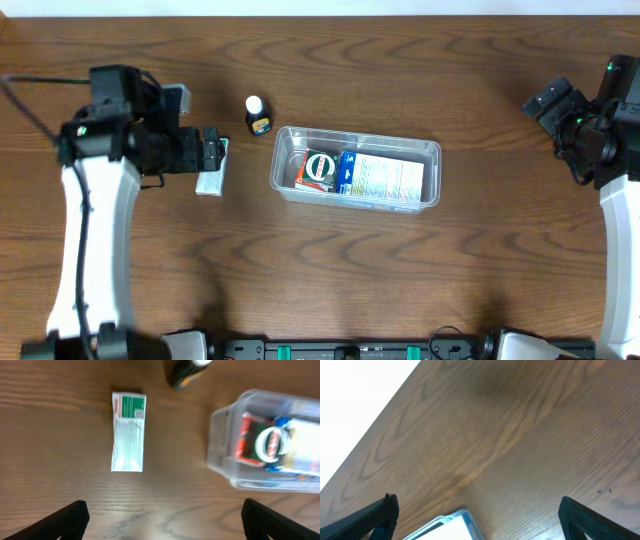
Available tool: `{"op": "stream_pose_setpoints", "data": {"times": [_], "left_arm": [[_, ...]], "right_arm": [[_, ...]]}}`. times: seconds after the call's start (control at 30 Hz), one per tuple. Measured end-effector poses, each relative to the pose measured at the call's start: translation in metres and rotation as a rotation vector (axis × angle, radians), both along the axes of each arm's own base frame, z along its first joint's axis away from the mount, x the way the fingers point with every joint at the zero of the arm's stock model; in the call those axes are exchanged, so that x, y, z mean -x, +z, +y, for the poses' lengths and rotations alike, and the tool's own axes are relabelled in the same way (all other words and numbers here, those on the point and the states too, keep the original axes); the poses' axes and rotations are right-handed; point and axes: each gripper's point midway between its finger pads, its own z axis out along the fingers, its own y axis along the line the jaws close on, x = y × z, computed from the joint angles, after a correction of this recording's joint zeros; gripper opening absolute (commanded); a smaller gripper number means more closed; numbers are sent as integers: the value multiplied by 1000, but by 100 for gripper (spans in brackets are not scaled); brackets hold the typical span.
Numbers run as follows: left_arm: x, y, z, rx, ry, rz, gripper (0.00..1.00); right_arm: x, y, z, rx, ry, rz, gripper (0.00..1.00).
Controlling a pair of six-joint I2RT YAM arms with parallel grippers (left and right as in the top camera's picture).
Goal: Pack container
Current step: 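Move the left gripper to the white Panadol box and grasp it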
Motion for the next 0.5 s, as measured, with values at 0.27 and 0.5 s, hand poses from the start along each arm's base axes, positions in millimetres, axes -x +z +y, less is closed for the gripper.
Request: {"op": "stream_pose_setpoints", "data": {"times": [0.27,0.5], "left_arm": [[-30,-59,8,-30,-44,96,98],[-32,-103,14,-52,-52,205,98]], "right_arm": [[0,0,0,0,0,0,99],[0,0,0,0,0,0,99]]}}
